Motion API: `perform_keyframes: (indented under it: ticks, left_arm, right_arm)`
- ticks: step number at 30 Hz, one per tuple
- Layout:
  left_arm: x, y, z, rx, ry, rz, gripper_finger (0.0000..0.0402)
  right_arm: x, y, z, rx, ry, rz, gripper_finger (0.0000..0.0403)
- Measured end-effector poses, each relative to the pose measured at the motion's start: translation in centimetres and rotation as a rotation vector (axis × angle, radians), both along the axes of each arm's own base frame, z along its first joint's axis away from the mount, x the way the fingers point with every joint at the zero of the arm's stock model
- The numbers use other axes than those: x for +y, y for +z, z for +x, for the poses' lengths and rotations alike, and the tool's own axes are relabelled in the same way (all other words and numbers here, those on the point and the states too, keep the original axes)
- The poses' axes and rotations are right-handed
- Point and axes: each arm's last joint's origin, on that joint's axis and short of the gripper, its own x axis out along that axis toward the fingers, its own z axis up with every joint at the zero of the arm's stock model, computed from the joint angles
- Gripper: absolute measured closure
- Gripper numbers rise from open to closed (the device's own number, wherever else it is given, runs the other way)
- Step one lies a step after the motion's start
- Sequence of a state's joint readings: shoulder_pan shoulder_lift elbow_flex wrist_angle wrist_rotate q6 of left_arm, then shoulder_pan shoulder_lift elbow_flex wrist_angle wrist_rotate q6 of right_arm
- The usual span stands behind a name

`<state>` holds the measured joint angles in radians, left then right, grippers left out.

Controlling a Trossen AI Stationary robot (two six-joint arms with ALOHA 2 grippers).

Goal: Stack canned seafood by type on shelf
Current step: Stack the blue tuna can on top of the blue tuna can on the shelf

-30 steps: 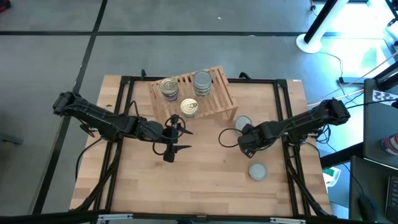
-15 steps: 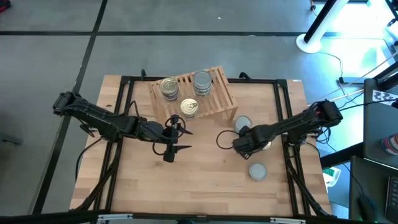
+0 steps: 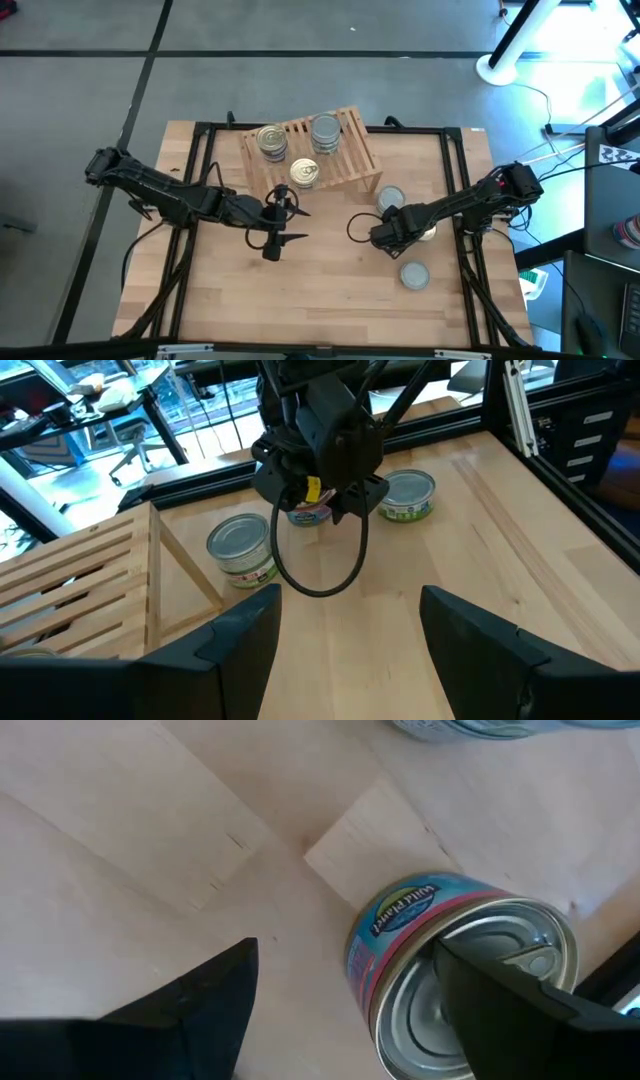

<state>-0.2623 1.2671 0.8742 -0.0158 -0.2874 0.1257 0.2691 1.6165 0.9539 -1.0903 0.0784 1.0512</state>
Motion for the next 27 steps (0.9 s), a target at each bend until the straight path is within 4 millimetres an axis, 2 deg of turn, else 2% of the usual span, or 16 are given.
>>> perform_keyframes:
  ticks: [19,27]
  left_arm:
    - [0.0,0.0,0.0,-0.001,0.0,0.0,0.0165]
    - [0.0,0.0,0.0,-0.003,0.0,0.0,0.0165]
  right_arm:
    - [0.4,0.1,1.0,-0.1,-0.002,0.06,0.0107]
    - [2.4,0.4,2.1,-0.244,0.058,0.113,0.0107]
